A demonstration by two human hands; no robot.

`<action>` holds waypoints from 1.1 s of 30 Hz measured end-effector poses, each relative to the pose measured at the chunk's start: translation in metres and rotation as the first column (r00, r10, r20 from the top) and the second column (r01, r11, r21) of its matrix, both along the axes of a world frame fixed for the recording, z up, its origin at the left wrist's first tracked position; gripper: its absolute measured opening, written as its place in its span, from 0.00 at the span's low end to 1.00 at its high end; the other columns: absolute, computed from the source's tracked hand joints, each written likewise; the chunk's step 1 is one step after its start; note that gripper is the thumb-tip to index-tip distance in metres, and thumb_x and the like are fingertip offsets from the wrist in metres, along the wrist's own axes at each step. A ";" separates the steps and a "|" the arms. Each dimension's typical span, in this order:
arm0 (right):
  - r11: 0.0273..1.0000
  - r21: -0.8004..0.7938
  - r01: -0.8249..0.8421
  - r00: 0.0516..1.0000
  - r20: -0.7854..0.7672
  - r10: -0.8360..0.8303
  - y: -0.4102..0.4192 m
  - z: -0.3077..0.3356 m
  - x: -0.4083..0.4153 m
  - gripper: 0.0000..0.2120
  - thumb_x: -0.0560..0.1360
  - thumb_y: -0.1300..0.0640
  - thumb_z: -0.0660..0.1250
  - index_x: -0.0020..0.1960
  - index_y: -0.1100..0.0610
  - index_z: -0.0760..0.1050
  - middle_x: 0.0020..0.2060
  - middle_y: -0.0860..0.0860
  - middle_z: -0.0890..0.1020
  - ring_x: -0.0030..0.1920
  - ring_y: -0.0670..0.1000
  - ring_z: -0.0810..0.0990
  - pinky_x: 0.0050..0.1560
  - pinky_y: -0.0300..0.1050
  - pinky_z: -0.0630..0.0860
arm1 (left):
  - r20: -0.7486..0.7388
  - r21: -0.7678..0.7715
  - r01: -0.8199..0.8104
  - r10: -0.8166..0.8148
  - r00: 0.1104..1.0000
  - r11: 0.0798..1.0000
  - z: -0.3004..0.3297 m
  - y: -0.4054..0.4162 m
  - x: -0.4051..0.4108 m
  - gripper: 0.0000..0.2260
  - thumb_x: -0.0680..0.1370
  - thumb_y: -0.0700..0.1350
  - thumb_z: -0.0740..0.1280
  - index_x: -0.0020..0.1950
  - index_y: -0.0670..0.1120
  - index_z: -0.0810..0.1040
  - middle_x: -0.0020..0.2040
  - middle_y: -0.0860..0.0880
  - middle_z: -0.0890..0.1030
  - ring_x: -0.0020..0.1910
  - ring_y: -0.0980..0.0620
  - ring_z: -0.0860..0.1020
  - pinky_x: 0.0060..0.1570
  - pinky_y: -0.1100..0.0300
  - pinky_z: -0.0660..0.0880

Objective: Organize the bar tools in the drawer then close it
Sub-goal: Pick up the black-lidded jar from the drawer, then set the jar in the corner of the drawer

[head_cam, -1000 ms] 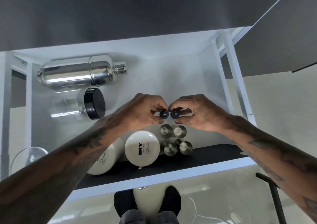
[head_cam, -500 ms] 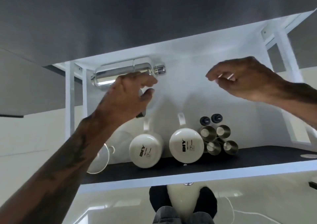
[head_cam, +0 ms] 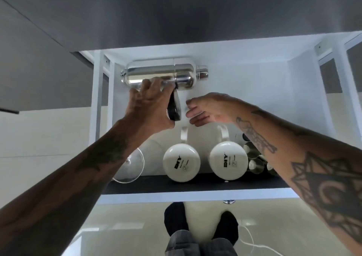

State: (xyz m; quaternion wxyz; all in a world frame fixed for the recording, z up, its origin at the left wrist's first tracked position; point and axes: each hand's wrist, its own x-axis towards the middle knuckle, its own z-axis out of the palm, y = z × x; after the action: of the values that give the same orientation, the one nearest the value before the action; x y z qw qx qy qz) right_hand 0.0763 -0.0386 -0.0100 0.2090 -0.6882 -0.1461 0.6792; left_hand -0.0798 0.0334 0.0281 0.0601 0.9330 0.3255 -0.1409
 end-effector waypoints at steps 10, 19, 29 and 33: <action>0.808 0.390 0.442 0.883 -0.030 -0.469 -0.072 0.107 0.064 0.18 0.76 0.53 0.69 0.61 0.63 0.76 0.60 0.59 0.81 0.55 0.59 0.84 0.61 0.57 0.78 | 0.558 -0.338 -0.017 0.216 0.801 0.941 0.082 -0.041 0.060 0.40 0.64 0.53 0.80 0.72 0.49 0.65 0.68 0.49 0.72 0.57 0.60 0.67 0.50 0.78 0.62; 0.926 0.220 0.305 0.773 0.512 -0.376 -0.222 0.130 0.138 0.10 0.77 0.54 0.69 0.57 0.52 0.80 0.53 0.51 0.85 0.52 0.53 0.85 0.60 0.57 0.78 | 0.447 -0.658 0.257 0.092 0.890 0.708 0.058 -0.164 0.164 0.41 0.68 0.55 0.77 0.75 0.53 0.61 0.65 0.48 0.70 0.62 0.50 0.74 0.49 0.71 0.69; 0.963 -0.188 -0.195 0.695 0.666 0.271 -0.221 0.076 0.106 0.17 0.81 0.59 0.59 0.69 0.51 0.66 0.58 0.59 0.80 0.44 0.55 0.75 0.32 0.38 0.69 | 0.236 -0.414 0.272 -0.186 0.954 0.869 0.014 -0.193 0.153 0.29 0.67 0.61 0.73 0.62 0.47 0.74 0.51 0.49 0.82 0.55 0.48 0.75 0.45 0.57 0.69; 0.931 -0.283 -0.230 0.693 0.624 0.361 -0.218 0.074 0.111 0.18 0.80 0.57 0.61 0.68 0.48 0.66 0.60 0.58 0.81 0.45 0.56 0.77 0.34 0.40 0.69 | 0.196 -0.430 0.315 -0.253 0.948 0.846 0.025 -0.186 0.153 0.29 0.69 0.64 0.71 0.59 0.44 0.76 0.49 0.48 0.82 0.55 0.48 0.74 0.56 0.53 0.71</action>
State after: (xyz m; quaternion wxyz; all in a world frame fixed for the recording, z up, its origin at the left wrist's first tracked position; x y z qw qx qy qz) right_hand 0.1875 -0.2565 0.0638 -0.0335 -0.8682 -0.2573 0.4230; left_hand 0.0727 -0.1524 0.0535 0.2771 0.9377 0.1369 -0.1588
